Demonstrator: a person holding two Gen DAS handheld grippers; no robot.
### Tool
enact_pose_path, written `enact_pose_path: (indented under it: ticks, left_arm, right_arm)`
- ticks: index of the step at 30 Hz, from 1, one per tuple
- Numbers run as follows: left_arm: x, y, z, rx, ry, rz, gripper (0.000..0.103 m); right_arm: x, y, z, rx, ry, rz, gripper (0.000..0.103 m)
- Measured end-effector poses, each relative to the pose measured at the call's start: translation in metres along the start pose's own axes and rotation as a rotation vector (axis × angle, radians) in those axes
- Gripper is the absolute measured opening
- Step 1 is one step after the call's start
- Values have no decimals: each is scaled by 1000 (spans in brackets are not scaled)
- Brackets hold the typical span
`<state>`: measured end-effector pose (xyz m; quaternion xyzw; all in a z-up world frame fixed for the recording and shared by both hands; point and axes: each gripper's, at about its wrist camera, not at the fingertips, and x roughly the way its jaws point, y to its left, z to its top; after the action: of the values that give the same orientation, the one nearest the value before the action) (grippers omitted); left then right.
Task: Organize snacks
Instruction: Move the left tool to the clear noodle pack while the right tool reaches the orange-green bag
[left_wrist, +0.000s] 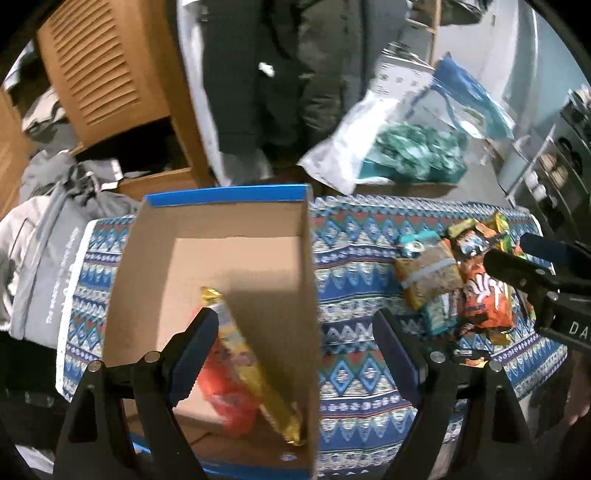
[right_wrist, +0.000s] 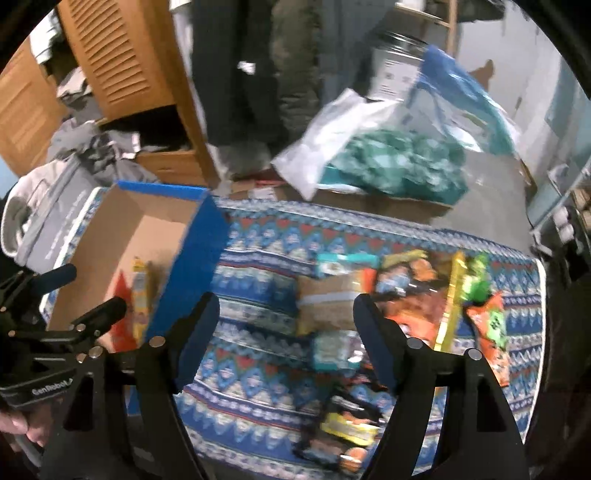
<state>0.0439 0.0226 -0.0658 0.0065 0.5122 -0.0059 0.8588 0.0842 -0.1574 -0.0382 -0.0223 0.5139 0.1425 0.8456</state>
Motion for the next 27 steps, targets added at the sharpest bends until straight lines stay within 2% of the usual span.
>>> enact_pose_path:
  ticks: [12,23,27]
  left_arm:
    - [16,-62,9,82,42,-67,87]
    - [51,-107,-2,143,152,-93,87]
    - [66,-121,-2,184,171,-96,87]
  right_arm:
    - [-8,-90,-34,114,28,-80,76]
    - [-4,-141,-74,166,83,-124,78]
    - [0,-158,-82,169,101,-165,78]
